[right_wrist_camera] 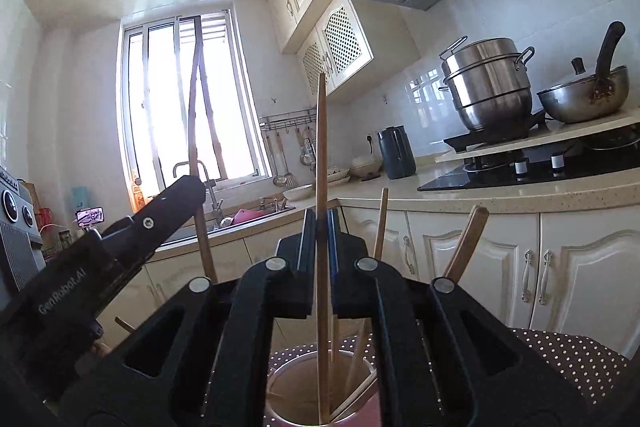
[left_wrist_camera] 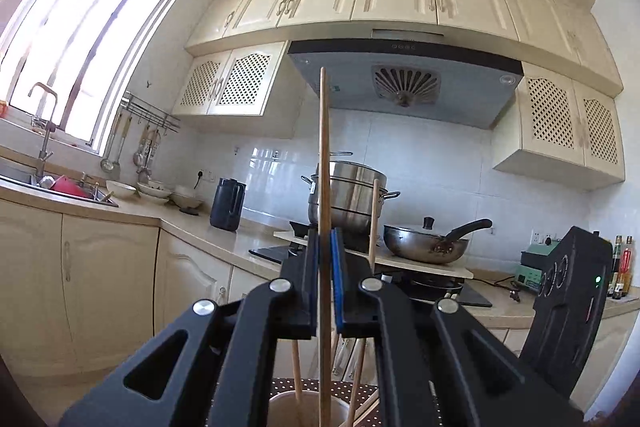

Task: Organize utensils
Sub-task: 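Lower both held chopsticks into the pink cup, then open both tools in the cup and lift them away, then lower both open tools down to the loose chopsticks on the table, then grasp a chopstick with the left tool while the right tool grasps another, then lift the chopstick in the left tool over the cup while the right tool does likewise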

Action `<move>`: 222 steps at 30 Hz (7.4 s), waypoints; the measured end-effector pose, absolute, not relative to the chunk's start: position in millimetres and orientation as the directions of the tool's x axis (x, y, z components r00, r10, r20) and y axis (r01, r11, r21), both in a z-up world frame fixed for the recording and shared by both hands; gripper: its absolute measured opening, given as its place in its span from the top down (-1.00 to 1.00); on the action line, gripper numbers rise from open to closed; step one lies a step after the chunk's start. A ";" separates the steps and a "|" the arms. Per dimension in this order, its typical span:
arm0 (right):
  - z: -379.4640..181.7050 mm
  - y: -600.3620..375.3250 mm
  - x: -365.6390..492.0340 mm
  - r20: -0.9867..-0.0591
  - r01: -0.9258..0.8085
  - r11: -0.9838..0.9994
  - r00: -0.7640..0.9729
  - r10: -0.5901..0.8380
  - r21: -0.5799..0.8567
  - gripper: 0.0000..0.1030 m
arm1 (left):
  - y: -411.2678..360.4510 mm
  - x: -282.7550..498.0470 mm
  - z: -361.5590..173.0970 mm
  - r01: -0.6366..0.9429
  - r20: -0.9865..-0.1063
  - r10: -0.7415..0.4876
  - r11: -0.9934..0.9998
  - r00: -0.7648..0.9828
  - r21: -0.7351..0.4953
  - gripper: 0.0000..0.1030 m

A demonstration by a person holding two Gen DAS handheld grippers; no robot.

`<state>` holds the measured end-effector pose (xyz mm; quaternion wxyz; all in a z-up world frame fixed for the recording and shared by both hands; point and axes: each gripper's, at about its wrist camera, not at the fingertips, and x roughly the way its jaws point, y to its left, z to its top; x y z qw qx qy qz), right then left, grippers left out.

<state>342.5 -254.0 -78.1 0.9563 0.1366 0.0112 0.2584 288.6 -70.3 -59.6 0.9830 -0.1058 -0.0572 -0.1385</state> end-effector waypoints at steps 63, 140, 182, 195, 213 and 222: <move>-86.3 -272.3 312.2 -0.077 -0.474 0.827 0.853 0.517 0.302 0.10 | -92.2 281.0 -52.0 0.204 -0.065 -0.215 0.969 0.974 -0.138 0.24; -208.9 -175.2 233.9 -0.847 -0.255 0.959 0.477 0.234 0.121 0.07 | 9.3 233.9 -220.6 0.207 -0.803 -0.426 0.905 0.417 -0.372 0.89; -207.5 -138.4 282.2 -0.957 -0.466 0.884 0.268 0.108 -0.031 0.84 | -2.4 264.7 -203.4 0.292 -0.905 -0.120 0.956 0.408 0.005 0.89; -202.1 -182.7 284.2 -0.919 -0.403 0.914 0.339 0.200 0.050 0.89 | 26.1 255.4 -197.1 0.245 -0.831 -0.262 0.957 0.491 -0.157 0.90; -135.6 -248.1 229.5 -0.699 -0.364 0.885 0.551 0.456 0.291 0.89 | -18.3 196.1 -138.7 0.402 -0.653 -0.433 0.892 0.621 -0.209 0.90; -109.4 -274.0 218.6 -0.562 -0.351 0.861 0.654 0.507 0.369 0.89 | -48.7 193.5 -116.0 0.447 -0.543 -0.492 0.866 0.681 -0.225 0.90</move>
